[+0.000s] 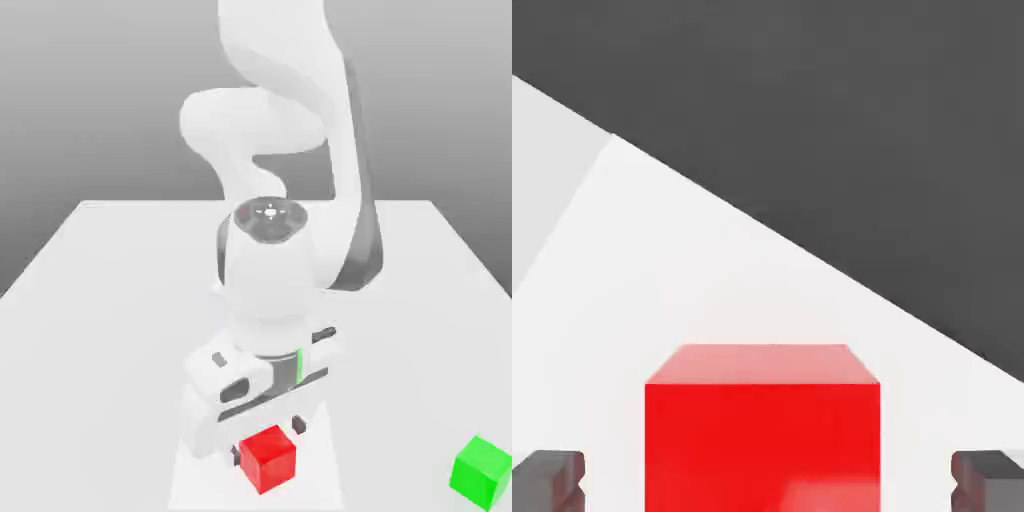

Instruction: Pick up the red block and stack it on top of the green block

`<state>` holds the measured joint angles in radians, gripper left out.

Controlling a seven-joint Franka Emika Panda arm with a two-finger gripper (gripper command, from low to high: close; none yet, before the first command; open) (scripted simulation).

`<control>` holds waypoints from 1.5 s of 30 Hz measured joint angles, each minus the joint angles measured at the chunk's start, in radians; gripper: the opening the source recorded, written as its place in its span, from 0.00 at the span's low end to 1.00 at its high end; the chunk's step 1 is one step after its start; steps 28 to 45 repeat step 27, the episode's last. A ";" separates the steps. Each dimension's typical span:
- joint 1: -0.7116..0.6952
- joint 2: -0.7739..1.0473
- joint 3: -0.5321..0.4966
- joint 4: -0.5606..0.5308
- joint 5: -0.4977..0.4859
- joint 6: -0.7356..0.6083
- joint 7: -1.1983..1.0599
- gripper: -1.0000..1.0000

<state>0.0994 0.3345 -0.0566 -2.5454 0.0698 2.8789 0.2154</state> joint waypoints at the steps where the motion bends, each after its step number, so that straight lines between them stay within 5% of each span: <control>1: 0.000 0.000 0.000 0.000 0.000 0.000 0.000 0.00; 11: 0.009 -0.158 -0.016 -0.024 -0.036 -0.134 0.026 0.00; 19: 0.203 -0.121 0.156 0.173 -0.109 -0.297 0.051 0.00; 23: 0.287 0.025 0.185 0.256 -0.164 -0.236 0.077 0.00; 24: 0.293 0.047 0.182 0.261 -0.171 -0.218 0.081 1.00; 45: 0.293 0.047 0.182 0.261 -0.171 -0.218 0.081 1.00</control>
